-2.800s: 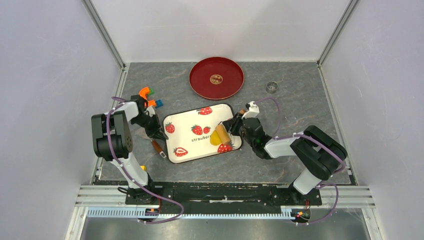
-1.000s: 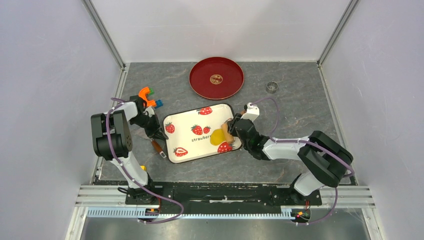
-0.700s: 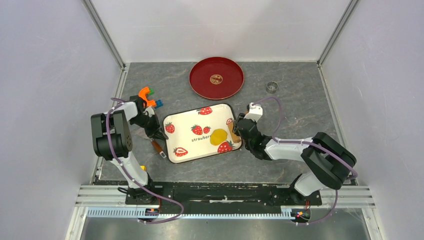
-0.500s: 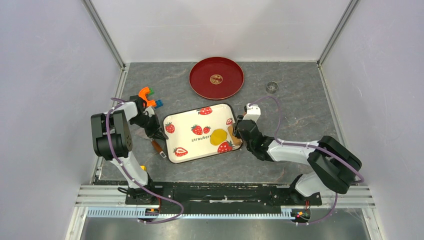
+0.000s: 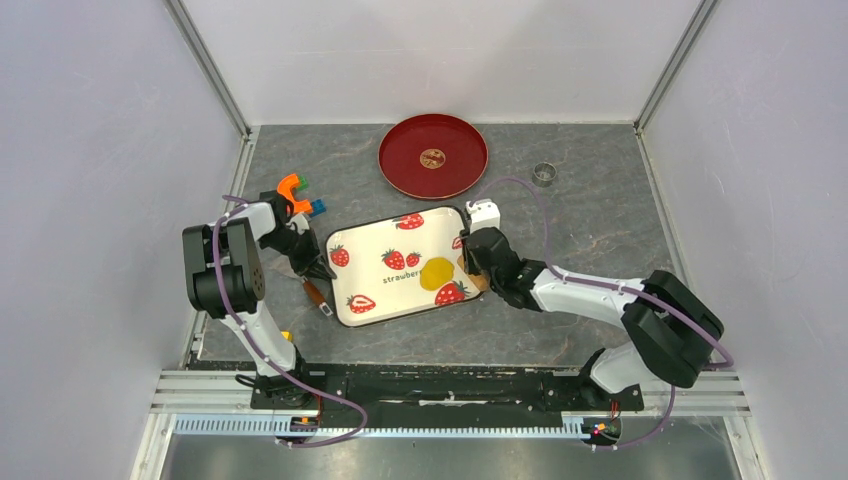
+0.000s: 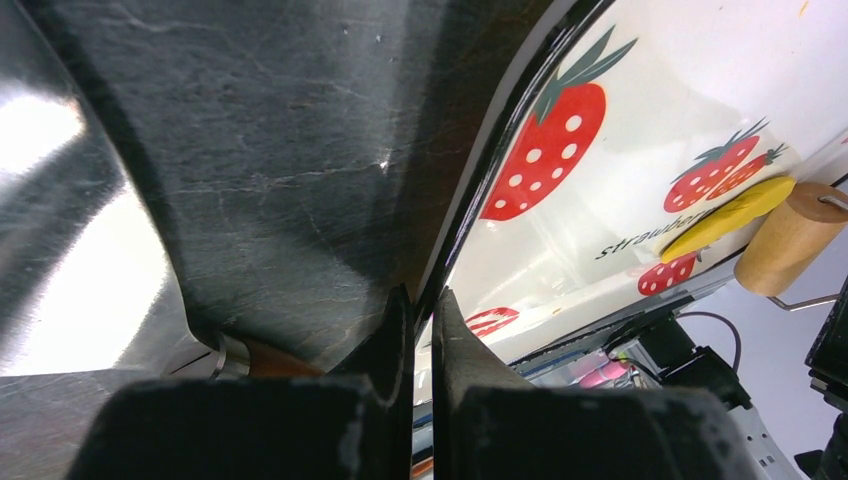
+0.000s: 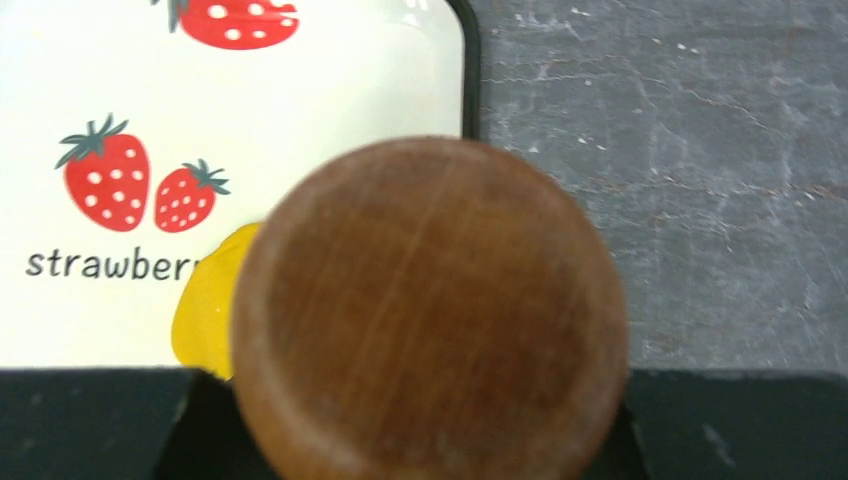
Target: Roll out the dumpling wrappers from the dough
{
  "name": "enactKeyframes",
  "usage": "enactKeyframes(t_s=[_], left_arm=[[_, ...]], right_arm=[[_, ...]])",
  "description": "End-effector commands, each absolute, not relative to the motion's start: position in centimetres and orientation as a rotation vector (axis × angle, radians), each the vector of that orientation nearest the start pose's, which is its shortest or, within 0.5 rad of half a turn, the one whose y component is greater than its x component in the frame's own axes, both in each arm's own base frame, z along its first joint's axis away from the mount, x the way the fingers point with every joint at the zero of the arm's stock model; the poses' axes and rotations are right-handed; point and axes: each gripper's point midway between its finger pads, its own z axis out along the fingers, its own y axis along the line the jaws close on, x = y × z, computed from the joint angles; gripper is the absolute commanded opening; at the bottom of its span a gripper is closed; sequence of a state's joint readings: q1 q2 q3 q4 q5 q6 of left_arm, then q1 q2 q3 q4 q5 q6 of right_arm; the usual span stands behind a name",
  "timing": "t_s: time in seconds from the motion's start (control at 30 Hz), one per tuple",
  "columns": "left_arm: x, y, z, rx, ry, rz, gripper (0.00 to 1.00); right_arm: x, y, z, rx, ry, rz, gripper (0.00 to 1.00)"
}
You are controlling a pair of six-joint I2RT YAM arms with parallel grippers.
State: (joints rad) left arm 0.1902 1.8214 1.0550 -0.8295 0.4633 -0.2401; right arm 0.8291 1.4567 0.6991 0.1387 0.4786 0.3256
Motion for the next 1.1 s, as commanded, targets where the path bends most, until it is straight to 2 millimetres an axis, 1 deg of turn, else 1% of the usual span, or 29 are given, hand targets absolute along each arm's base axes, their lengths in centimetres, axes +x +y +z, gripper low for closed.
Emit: enactKeyframes(t_s=[0.0,0.03,0.17,0.43,0.5,0.6,0.7,0.83,0.9,1.07], left_arm=[[27.6,-1.3,0.2,-0.641,3.039,-0.532,0.02],[27.6,-1.4,0.2,-0.636,3.041,-0.532,0.02],[27.7,-1.7,0.3,-0.614,3.045,-0.538,0.02],[27.7,-2.2,0.8,-0.568,3.038,-0.544,0.02],[27.7,-2.3,0.8,-0.563,3.041,-0.544,0.02],[27.7,-2.5,0.8,-0.556,3.045,-0.545,0.02],[27.7,-2.5,0.8,-0.549,3.046,-0.546,0.02],[27.7,-2.6,0.9,-0.543,3.048,-0.545,0.02],[27.7,-2.6,0.8,-0.543,3.049,-0.544,0.02],[27.6,-2.6,0.8,-0.538,3.051,-0.543,0.02]], right_arm=[[31.2,26.5,9.6,-0.375,2.046,0.301,0.00],[31.3,27.2,9.9,-0.382,2.035,0.334,0.00],[31.6,29.0,11.6,-0.391,1.992,0.424,0.00],[32.5,30.5,15.0,-0.388,1.919,0.485,0.00],[32.7,30.9,15.5,-0.401,1.907,0.493,0.00],[32.5,31.2,14.5,-0.434,1.929,0.494,0.00],[31.8,30.9,12.5,-0.457,1.969,0.490,0.00],[30.2,29.7,8.9,-0.483,2.049,0.474,0.00],[29.3,28.7,7.2,-0.488,2.089,0.455,0.00],[27.3,26.9,4.6,-0.516,2.168,0.425,0.00]])
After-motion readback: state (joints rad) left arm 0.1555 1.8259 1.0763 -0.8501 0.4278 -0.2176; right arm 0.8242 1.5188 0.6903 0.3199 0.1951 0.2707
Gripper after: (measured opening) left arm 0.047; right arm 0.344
